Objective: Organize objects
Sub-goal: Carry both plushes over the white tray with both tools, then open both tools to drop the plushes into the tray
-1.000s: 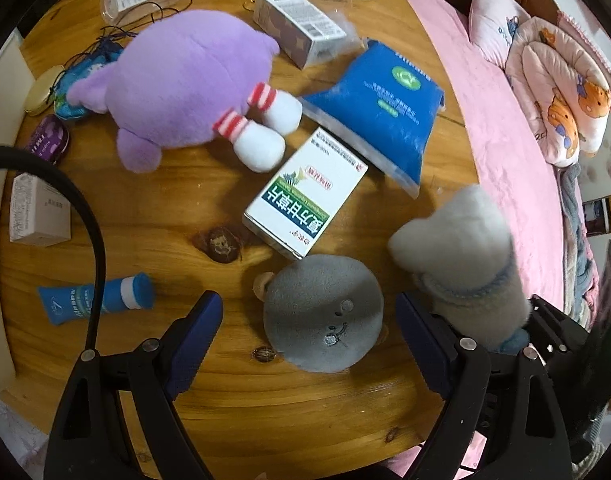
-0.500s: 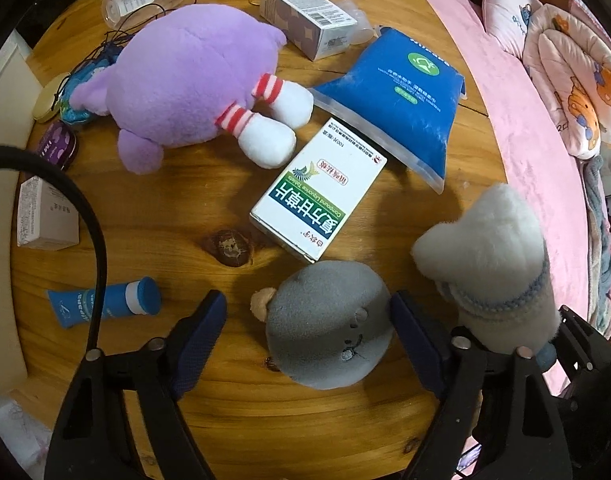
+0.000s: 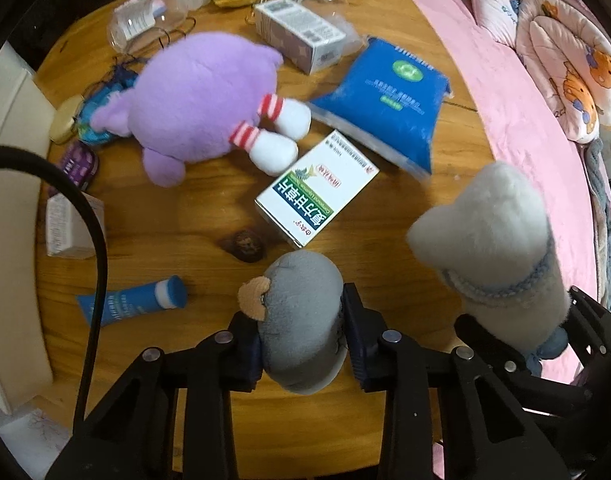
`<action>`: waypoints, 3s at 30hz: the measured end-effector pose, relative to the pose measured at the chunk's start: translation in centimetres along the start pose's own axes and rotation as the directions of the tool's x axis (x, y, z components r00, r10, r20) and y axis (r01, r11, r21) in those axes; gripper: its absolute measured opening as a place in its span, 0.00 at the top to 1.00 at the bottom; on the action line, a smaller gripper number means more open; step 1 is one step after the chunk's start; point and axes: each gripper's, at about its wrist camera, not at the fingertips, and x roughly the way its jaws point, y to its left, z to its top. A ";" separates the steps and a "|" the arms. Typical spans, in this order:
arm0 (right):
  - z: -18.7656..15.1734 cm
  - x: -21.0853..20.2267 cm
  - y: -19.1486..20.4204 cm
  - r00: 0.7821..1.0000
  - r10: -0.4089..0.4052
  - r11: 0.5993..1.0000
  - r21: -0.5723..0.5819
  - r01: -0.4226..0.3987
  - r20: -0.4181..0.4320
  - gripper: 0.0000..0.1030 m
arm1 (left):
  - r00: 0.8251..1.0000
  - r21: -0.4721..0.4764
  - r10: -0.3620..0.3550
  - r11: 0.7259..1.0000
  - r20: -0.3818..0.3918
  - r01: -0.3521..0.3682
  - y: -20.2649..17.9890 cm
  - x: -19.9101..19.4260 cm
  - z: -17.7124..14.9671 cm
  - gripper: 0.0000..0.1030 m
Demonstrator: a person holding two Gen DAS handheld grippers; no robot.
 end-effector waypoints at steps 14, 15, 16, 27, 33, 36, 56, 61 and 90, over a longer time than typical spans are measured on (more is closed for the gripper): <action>4.5 -6.1 7.3 0.991 0.033 0.992 -0.126 -0.017 0.127 0.49 | 0.973 0.048 0.073 0.995 0.220 -0.086 -1.9 -11.1 3.4 0.65; 5.0 -6.7 7.9 0.989 0.037 0.991 -0.132 -0.018 0.140 0.49 | 0.970 0.042 0.070 0.996 0.232 -0.082 -1.8 -11.7 3.8 0.65; 5.3 -7.3 8.4 0.988 0.043 0.990 -0.136 -0.023 0.150 0.49 | 0.967 0.038 0.065 0.996 0.244 -0.077 -1.4 -12.5 3.7 0.65; 8.3 -14.1 17.0 0.956 0.054 0.985 -0.173 -0.004 0.290 0.49 | 0.936 0.044 0.003 0.999 0.352 -0.020 4.8 -19.2 3.1 0.65; 10.2 -14.4 24.6 0.949 0.064 0.981 -0.196 -0.003 0.308 0.49 | 0.921 0.049 0.002 0.999 0.390 -0.023 11.6 -21.9 2.8 0.64; 11.4 -13.8 28.4 0.951 0.096 0.975 -0.219 -0.031 0.294 0.49 | 0.917 0.039 0.013 0.999 0.400 -0.031 15.6 -22.6 2.8 0.64; 16.1 -1.8 39.4 0.993 0.115 0.993 -0.014 -0.116 -0.029 0.48 | 0.955 0.016 0.063 0.997 0.291 -0.071 30.4 -17.0 5.1 0.60; 15.6 0.5 39.9 0.987 0.117 0.993 0.016 -0.116 -0.107 0.48 | 0.973 0.016 0.065 0.997 0.220 -0.070 31.6 -14.5 5.2 0.59; 14.9 4.4 42.1 0.966 0.088 0.993 -0.057 -0.105 -0.242 0.28 | 0.993 0.016 0.068 0.997 0.093 -0.070 33.4 -10.7 4.9 0.28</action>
